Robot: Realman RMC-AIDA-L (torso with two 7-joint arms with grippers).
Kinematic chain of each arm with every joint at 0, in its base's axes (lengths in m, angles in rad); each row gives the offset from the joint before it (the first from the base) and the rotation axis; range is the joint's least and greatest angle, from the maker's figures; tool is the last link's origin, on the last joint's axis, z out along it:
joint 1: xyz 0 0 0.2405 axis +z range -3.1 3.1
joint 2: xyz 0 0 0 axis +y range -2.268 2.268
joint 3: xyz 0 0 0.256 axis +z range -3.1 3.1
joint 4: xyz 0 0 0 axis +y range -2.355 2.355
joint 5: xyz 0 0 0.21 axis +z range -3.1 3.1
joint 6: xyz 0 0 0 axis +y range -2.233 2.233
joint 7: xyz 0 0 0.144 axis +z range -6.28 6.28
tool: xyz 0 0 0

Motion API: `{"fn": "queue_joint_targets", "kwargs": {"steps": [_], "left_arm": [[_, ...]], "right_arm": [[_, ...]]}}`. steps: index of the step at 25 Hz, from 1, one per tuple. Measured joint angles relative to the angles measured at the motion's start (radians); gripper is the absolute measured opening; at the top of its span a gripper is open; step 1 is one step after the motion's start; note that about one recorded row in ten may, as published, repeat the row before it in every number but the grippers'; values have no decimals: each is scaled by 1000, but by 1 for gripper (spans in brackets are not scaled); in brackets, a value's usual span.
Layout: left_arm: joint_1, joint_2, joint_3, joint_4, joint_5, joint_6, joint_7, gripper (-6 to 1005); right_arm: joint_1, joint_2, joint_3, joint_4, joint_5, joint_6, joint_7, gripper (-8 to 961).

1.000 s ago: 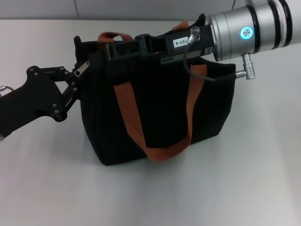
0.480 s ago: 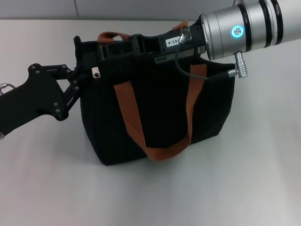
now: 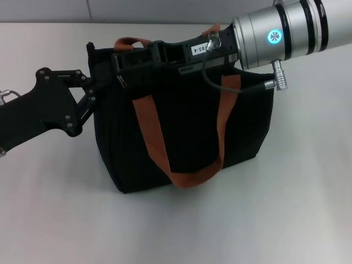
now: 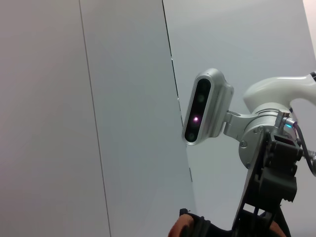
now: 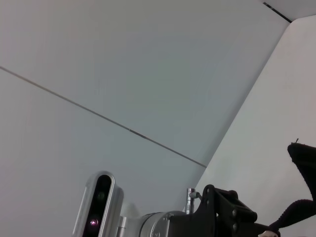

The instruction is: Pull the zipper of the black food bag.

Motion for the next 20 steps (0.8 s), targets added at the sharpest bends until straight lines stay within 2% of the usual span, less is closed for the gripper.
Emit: {"fn": "queue_joint_targets", "kwargs": {"steps": [11, 16, 18, 20], "left_arm": [[12, 8, 1, 4, 1, 6, -2, 96], [18, 10, 1, 4, 2, 6, -2, 97], [21, 10, 1, 4, 2, 6, -2, 98], [22, 11, 1, 4, 2, 6, -2, 98]], "right_arm": [[-6, 0, -4, -3, 0, 2, -4, 816], [-5, -1, -15, -8, -2, 10, -11, 745], [-4, -2, -15, -9, -4, 13, -11, 535], [-3, -3, -15, -9, -5, 13, -11, 508]]}}
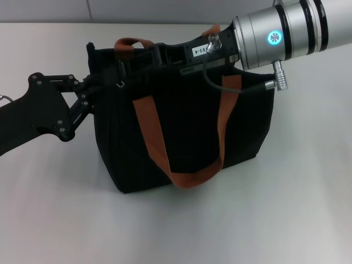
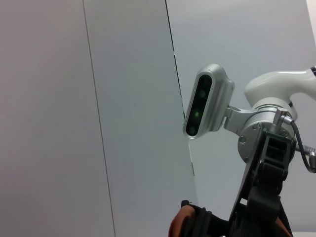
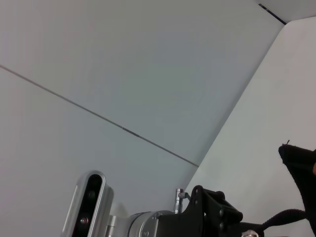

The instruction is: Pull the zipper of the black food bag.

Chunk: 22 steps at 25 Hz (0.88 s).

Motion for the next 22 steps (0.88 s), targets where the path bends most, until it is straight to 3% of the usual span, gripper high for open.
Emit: {"fn": "queue_joint_targets", "kwargs": {"steps": [10, 22], "left_arm": [[3, 3, 7, 0, 3, 0, 1, 101], [5, 9, 13, 9, 3, -1, 0, 104]], "right_arm": [[4, -1, -11, 0, 0, 1, 0, 375], [13, -3, -27, -19, -2, 2, 6, 355]]}}
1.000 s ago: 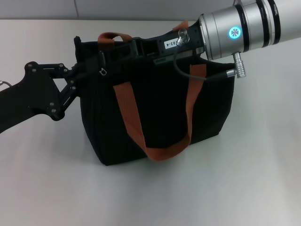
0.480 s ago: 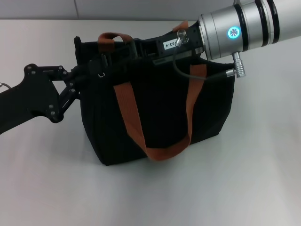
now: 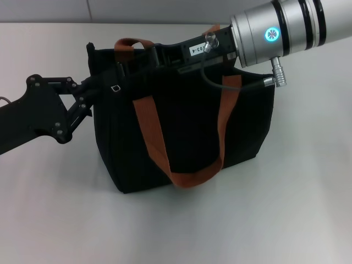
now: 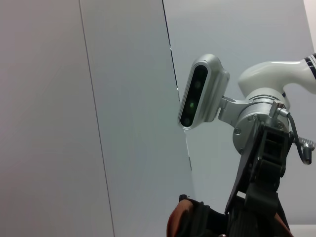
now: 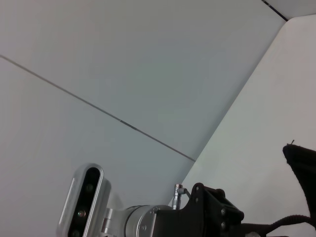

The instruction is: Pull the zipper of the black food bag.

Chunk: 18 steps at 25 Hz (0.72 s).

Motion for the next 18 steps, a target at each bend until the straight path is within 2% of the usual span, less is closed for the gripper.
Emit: {"fn": "queue_joint_targets", "kwargs": {"steps": [4, 16, 18], "left_arm": [[0, 2, 0, 0, 0, 1, 0, 105], [-3, 2, 1, 4, 0, 4, 0, 108], [-3, 2, 1, 4, 0, 4, -1, 109]], "right_arm": [[7, 0, -6, 0, 0, 1, 1, 348], [18, 3, -27, 0, 0, 23, 0, 202], [18, 3, -27, 0, 0, 24, 0, 202]]}}
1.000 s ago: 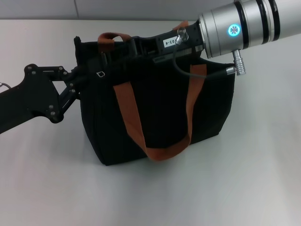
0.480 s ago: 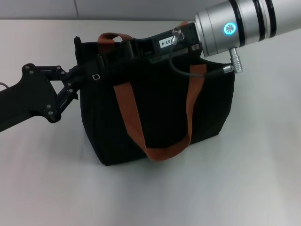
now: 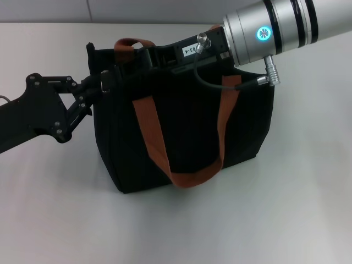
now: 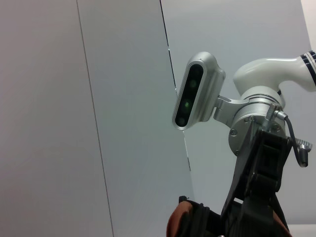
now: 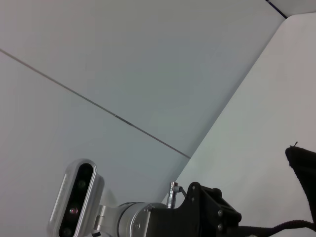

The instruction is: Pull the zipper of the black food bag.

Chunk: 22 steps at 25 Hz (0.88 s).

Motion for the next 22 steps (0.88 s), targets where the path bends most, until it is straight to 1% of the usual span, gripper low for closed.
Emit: {"fn": "queue_joint_targets", "kwargs": {"steps": [15, 18, 22], "left_arm": [[-5, 0, 1, 30, 0, 3, -21, 113], [-6, -2, 15, 73, 0, 11, -51, 113], [-3, -5, 23, 99, 0, 12, -68, 115]], "right_arm": [[-9, -1, 2, 0, 5, 3, -1, 211], [-10, -1, 2, 0, 6, 5, -1, 213], [-10, -2, 2, 0, 6, 6, -2, 212]]}}
